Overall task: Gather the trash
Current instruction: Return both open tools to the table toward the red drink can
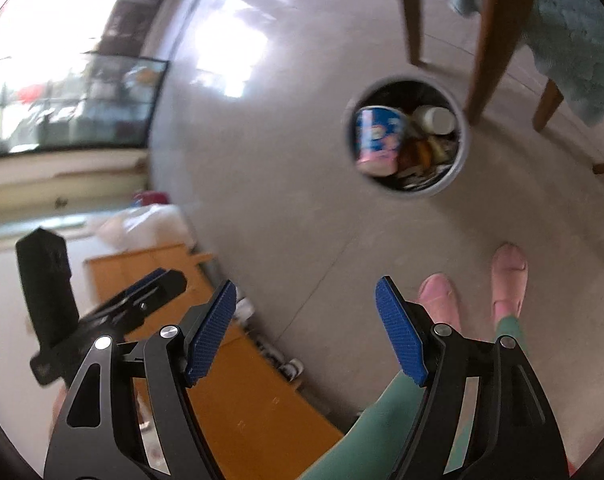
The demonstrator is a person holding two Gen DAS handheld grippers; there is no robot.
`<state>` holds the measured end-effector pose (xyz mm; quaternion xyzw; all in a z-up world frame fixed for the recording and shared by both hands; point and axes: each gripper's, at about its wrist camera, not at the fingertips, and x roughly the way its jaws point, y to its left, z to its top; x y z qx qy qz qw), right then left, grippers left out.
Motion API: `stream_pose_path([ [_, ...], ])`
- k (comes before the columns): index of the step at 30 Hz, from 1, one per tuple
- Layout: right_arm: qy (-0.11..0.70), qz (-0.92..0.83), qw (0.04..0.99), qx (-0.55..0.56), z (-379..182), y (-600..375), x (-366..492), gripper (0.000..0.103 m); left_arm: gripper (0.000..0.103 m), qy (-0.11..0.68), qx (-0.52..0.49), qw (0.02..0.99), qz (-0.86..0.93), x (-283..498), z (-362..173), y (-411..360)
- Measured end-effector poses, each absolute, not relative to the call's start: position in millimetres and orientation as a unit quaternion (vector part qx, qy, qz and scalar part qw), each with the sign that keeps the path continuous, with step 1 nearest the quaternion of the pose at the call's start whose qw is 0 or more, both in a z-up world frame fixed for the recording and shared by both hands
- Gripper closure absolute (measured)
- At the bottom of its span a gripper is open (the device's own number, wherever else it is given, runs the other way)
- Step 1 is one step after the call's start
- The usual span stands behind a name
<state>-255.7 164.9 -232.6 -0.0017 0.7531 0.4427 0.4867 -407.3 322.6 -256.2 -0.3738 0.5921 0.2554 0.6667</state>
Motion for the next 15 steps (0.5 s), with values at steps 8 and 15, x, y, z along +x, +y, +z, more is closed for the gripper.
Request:
stream_pose_path([
  [8,0.652,0.46,0.601,0.033,-82,79,-191,0.03,0.007,0.532,-0.269,0.765,0.243,-329,-91,266],
  [15,0.575,0.396,0.712,0.068,-18,-51,-77,0.03,0.007,0.452,-0.222,0.844,0.183,-205,-24,167],
])
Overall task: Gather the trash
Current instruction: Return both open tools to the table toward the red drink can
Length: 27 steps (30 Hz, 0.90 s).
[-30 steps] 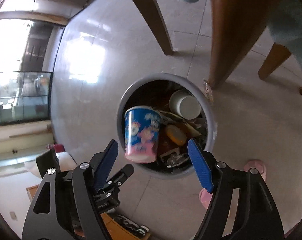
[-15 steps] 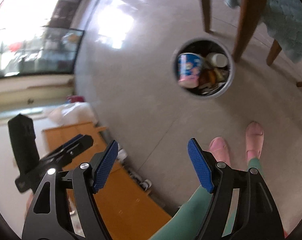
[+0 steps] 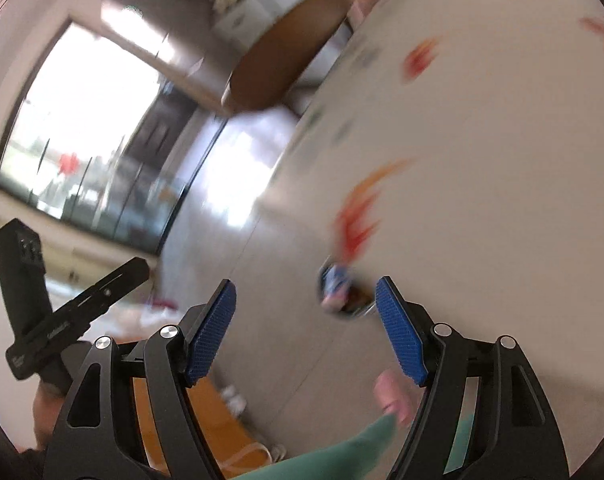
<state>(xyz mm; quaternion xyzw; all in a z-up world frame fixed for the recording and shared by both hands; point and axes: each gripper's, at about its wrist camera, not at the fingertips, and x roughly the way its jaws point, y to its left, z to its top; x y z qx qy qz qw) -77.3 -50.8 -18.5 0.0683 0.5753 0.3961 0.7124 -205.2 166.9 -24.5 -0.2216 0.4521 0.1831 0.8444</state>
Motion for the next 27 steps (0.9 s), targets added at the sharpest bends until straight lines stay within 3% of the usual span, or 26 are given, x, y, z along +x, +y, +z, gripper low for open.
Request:
stream_pose_path([
  [8,0.559,0.344,0.753,0.047,-15,-215,68,0.03,0.007,0.412,-0.231,0.869,0.144,-51,-24,4],
  [12,0.547,0.32,0.773,0.032,-4,-291,142,0.03,0.007,0.429,-0.234,0.862,0.137,19,-29,-56],
  [27,0.553,0.246,0.796,0.01,-44,-441,339,0.03,0.007,0.475,-0.185,0.856,0.08,191,-46,-185],
])
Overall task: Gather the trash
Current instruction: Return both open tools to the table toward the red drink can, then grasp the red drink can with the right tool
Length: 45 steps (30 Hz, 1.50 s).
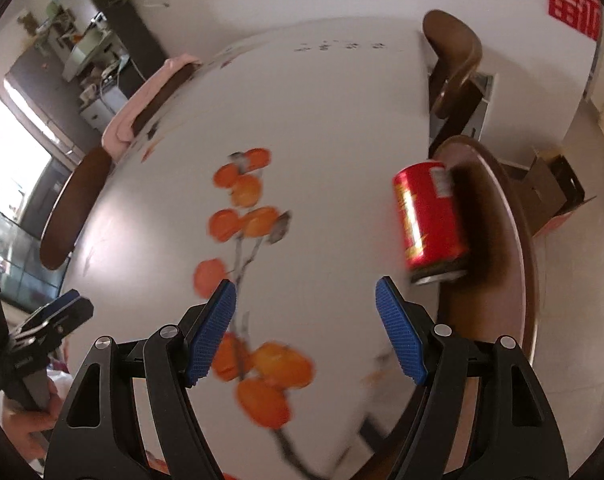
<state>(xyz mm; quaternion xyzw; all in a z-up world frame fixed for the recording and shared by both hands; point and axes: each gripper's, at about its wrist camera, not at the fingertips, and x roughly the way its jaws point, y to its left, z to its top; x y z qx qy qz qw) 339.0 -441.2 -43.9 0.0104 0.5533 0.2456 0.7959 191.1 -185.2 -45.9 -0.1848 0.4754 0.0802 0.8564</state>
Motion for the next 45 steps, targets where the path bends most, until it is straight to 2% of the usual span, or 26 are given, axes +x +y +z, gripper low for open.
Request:
stream_pose_path([
  [12,0.581,0.235,0.779,0.017,-82,-462,404,0.03,0.007,0.518,-0.161,0.839,0.044,262,-77,-217],
  [21,0.592,0.221,0.775,-0.003,-102,-470,435,0.029,0.007,0.534,-0.185,0.825,0.016,290,-101,-224],
  [25,0.584,0.238,0.775,-0.03,-104,-464,444,0.029,0.007,0.545,-0.195,0.816,0.017,297,-112,-223],
  [28,0.583,0.239,0.773,-0.071,-108,-451,446,0.024,0.007,0.548,-0.199,0.813,0.022,300,-118,-221],
  [38,0.573,0.209,0.767,-0.202,-127,-425,436,0.024,0.007,0.55,-0.193,0.812,0.016,305,-123,-226],
  [40,0.566,0.192,0.771,-0.223,-132,-421,434,0.029,0.007,0.551,-0.193,0.812,0.012,307,-124,-228],
  [41,0.563,0.183,0.774,-0.226,-132,-422,435,0.037,0.007,0.55,-0.192,0.812,0.012,307,-123,-228],
  [45,0.568,0.179,0.772,-0.222,-132,-424,434,0.038,0.007,0.549,-0.187,0.815,0.007,306,-122,-229],
])
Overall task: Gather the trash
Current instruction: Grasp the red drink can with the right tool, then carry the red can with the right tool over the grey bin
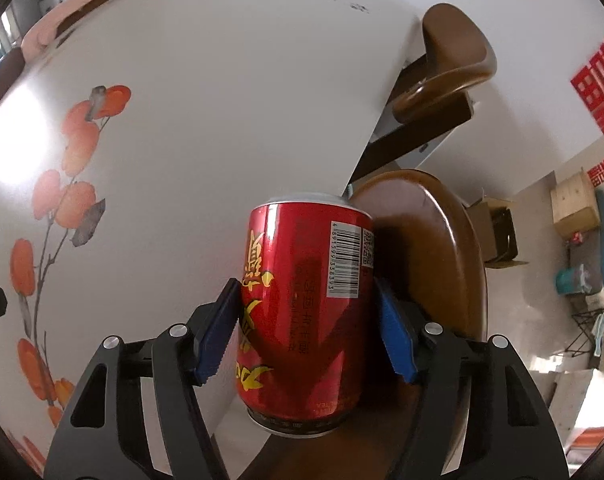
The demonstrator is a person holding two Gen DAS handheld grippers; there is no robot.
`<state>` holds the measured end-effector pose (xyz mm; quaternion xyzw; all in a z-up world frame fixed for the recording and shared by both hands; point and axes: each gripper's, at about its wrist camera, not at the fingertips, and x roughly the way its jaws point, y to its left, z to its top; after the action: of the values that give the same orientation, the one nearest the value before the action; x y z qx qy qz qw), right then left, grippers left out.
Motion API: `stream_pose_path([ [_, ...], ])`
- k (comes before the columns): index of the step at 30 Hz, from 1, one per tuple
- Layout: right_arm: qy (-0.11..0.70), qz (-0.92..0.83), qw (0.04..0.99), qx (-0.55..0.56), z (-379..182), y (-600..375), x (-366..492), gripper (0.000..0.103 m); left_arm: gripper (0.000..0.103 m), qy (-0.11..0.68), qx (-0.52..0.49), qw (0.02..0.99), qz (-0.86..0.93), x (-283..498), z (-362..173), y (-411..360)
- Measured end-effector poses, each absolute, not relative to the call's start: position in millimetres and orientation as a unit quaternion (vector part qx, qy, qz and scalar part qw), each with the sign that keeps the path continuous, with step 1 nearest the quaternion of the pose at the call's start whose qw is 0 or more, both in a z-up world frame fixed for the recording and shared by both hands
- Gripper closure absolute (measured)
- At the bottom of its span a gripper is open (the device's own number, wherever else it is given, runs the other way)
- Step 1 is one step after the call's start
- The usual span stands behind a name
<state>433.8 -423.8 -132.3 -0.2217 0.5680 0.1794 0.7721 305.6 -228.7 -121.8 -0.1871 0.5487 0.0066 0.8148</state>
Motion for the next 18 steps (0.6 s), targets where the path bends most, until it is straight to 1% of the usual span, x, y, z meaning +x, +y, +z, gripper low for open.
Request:
stream_pose_path([
  [3,0.579,0.199,0.768,-0.187,-127,-423,435,0.039,0.007,0.547,-0.189,0.815,0.009,303,-121,-224],
  [12,0.586,0.235,0.762,-0.144,-113,-411,413,0.039,0.007,0.534,-0.198,0.822,0.024,290,-111,-204],
  [18,0.582,0.29,0.754,-0.094,-87,-384,393,0.039,0.007,0.518,-0.212,0.827,0.049,263,-100,-173],
])
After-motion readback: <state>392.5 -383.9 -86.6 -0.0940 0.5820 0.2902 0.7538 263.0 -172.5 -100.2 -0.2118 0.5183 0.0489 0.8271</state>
